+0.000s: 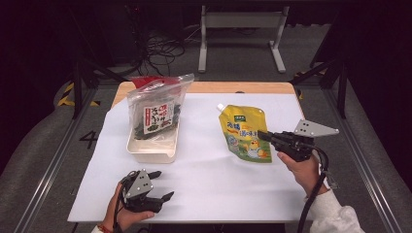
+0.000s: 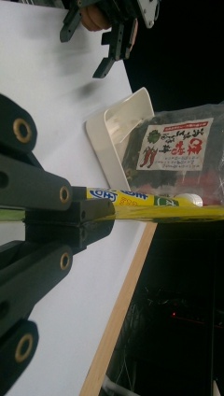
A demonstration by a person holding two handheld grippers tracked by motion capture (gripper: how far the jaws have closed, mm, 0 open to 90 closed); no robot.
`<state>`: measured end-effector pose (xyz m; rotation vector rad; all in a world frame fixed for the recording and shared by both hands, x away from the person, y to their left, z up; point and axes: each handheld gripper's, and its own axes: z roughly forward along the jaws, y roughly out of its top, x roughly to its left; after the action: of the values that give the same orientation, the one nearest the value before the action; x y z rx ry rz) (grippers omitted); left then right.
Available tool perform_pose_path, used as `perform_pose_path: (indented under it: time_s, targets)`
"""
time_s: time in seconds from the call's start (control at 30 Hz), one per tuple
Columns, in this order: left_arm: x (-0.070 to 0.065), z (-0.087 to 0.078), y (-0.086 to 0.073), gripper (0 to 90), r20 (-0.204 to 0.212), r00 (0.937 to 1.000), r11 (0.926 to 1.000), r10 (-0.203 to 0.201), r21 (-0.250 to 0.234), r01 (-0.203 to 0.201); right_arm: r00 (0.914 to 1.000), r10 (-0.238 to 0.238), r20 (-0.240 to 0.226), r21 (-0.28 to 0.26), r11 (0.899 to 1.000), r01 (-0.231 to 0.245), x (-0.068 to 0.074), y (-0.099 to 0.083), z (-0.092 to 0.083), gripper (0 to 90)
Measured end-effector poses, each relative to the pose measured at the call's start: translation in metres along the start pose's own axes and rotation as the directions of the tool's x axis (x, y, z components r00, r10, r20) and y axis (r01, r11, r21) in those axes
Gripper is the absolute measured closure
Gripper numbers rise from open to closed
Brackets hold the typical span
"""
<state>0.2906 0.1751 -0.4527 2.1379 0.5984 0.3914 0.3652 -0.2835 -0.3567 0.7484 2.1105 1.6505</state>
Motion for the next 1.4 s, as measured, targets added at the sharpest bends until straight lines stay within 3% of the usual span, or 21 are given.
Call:
perform_pose_path:
  time_s: [0.2,0.47,1.03,1.4]
  targets:
    - [-0.001,0.004,0.000,22.9,0.011,0.9996,0.9994,0.026,0.023,-0.027,0.9999,-0.005,-0.012,-0.002,1.000,0.005,0.004,0.001,0.001,90.0]
    - [-0.002,0.003,-0.001,22.9,0.018,0.9994,0.9994,0.028,0.019,-0.029,0.9993,-0.014,-0.035,-0.020,1.000,0.013,0.008,0.006,0.001,90.0]
    - [-0.004,-0.004,-0.006,22.8,-0.003,0.9999,0.9997,0.012,0.022,-0.012,0.9937,-0.037,-0.105,-0.030,0.999,0.034,0.022,0.014,0.018,90.0]
    - [-0.004,-0.015,-0.013,22.6,-0.031,0.9995,0.9993,-0.011,0.035,0.012,0.9837,-0.071,-0.165,-0.038,0.997,0.065,0.039,0.022,0.033,90.0]
